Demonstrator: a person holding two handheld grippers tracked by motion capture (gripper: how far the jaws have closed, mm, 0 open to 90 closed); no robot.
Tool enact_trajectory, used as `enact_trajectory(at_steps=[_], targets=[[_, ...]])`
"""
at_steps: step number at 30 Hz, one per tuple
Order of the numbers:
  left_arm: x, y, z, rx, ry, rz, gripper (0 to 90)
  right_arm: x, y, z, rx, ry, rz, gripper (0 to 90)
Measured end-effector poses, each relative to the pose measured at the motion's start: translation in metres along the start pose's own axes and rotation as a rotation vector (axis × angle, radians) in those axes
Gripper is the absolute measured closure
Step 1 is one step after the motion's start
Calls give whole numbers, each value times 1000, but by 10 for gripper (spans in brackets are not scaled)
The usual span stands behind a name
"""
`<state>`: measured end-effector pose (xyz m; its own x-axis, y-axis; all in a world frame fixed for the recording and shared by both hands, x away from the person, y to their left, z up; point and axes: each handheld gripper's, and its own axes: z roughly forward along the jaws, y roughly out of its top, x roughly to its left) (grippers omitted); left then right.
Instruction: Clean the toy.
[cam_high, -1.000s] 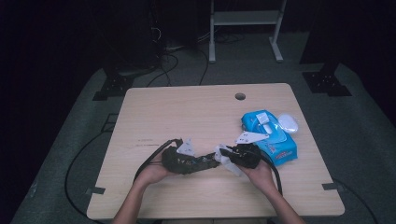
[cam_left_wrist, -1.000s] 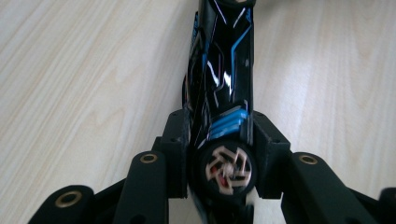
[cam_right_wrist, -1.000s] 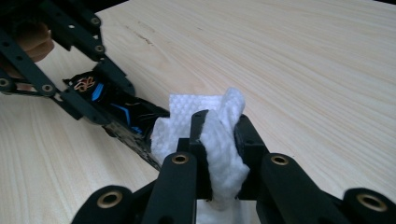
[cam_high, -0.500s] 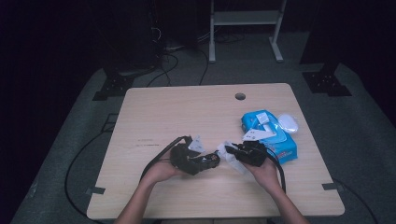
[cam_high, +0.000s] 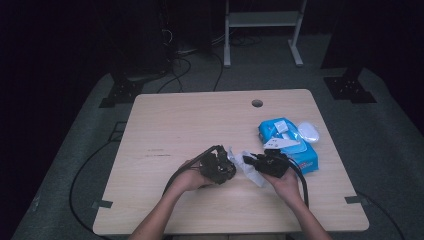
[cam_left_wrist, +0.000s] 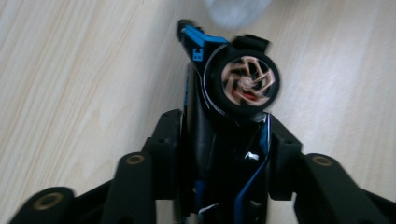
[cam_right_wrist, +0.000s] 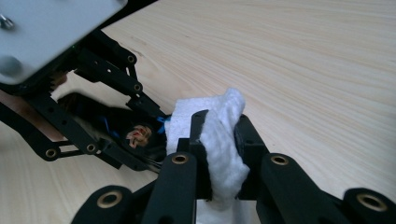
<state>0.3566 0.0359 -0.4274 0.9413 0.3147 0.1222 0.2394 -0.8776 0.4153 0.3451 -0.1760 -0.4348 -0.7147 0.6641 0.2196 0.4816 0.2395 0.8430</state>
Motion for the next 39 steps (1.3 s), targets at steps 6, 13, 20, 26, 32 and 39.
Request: enact_trajectory(at_steps=[6, 13, 20, 26, 32, 39], targets=[[-1, -9, -9, -145, -17, -31, 573, 6, 4, -4, -53, 16, -3, 801], [-4, -21, -26, -317, -43, -61, 573, 26, 15, -9, -141, 101, -16, 801], [-4, -30, -37, -369, -65, -73, 573, 22, 12, -8, -147, 100, 7, 802], [-6, -31, -34, -375, -49, -74, 573, 36, 20, -9, -178, 153, -2, 803], [-3, -36, -44, -427, -65, -88, 573, 31, 19, -11, -175, 101, -20, 804], [-2, -38, -45, -434, -54, -82, 573, 26, 15, -14, -196, 91, 14, 805]])
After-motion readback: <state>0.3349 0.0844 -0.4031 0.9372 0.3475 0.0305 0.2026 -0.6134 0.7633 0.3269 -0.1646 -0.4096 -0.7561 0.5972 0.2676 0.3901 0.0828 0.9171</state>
